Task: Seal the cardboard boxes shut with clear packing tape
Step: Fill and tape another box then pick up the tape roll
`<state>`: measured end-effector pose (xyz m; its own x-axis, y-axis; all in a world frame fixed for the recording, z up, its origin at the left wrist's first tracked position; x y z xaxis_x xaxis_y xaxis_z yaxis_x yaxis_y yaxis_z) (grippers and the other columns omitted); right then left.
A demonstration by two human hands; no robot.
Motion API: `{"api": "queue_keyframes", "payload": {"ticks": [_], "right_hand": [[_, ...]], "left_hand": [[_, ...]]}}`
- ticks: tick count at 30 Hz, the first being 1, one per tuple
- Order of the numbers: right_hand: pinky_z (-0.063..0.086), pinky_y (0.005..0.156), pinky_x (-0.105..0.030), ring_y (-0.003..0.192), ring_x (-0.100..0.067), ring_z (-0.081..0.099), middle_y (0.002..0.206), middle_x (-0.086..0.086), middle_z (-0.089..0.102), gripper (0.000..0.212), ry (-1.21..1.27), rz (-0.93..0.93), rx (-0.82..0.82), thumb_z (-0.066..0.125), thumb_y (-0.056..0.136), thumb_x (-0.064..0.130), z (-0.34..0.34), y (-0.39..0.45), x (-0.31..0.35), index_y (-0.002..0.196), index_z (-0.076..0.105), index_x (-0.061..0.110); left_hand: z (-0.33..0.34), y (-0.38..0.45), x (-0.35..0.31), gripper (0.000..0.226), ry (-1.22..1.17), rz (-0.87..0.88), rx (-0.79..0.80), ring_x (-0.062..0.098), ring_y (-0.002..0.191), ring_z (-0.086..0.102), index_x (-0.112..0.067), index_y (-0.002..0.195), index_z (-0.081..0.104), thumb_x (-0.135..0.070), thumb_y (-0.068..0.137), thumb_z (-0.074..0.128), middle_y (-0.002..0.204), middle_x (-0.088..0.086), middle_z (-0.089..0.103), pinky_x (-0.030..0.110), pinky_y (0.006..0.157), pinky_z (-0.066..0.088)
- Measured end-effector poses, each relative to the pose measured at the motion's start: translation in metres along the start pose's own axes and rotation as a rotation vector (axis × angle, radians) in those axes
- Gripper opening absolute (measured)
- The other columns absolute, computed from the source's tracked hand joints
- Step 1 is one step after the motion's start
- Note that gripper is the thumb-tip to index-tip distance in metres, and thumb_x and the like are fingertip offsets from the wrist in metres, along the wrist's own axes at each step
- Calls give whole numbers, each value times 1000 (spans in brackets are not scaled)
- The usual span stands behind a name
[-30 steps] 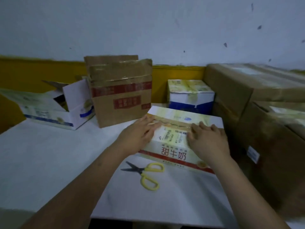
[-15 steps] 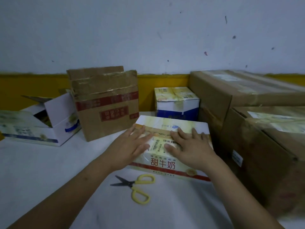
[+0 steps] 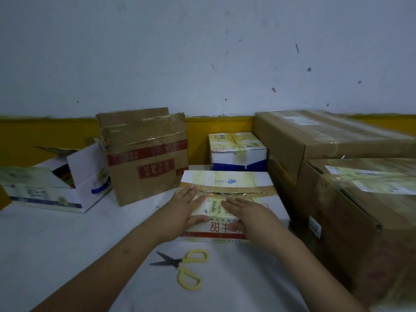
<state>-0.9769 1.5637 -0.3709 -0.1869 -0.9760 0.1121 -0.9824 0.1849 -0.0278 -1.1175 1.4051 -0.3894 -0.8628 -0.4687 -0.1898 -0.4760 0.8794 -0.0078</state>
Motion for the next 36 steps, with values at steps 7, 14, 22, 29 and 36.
{"api": "queue_keyframes", "payload": {"ticks": [7,14,22,29,36], "right_hand": [[8,120,-29,145,2,18,155,28,26,51,64,-120,-153,47,103,29,9,-26,-17,148,32,48],[33,117,-41,143,-19,34,155,6,39,42,702,425,-694,42,103,39,35,-45,-13,144,45,31],[47,101,-34,124,-27,54,152,-9,42,64,1041,507,-385,68,91,32,-12,-22,-22,149,42,22],[35,109,-38,137,-25,41,155,-2,39,51,253,280,29,42,101,51,-36,-14,-12,147,45,29],[6,123,-42,154,-23,1,166,-12,1,65,6,357,-113,11,104,52,8,6,-17,160,4,20]], "left_hand": [[-25,14,42,70,-512,-297,-415,23,153,17,-22,160,23,-48,101,51,167,3,18,41,123,17],[-4,31,65,31,-1087,-484,-352,22,97,63,-4,118,71,-27,98,65,124,18,68,29,75,47],[-28,-15,9,26,-937,-409,-399,19,88,62,-11,102,62,-37,98,62,101,7,67,30,69,44],[16,-20,-60,107,-760,-15,-66,5,141,38,-22,158,17,-56,78,79,159,-13,25,23,111,43],[23,17,-43,110,-736,66,-65,4,153,13,-21,162,13,-50,80,80,166,-21,-11,30,123,26]]}}
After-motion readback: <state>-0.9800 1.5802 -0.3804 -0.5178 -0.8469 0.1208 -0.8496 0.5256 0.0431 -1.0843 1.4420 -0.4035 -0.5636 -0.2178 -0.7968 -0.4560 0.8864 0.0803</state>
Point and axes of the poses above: each hand's wrist, its own y-axis towards the middle knuckle, its own z-axis out of the palm, x = y × z, the point moved 3 cm from there along y, towards the middle knuckle
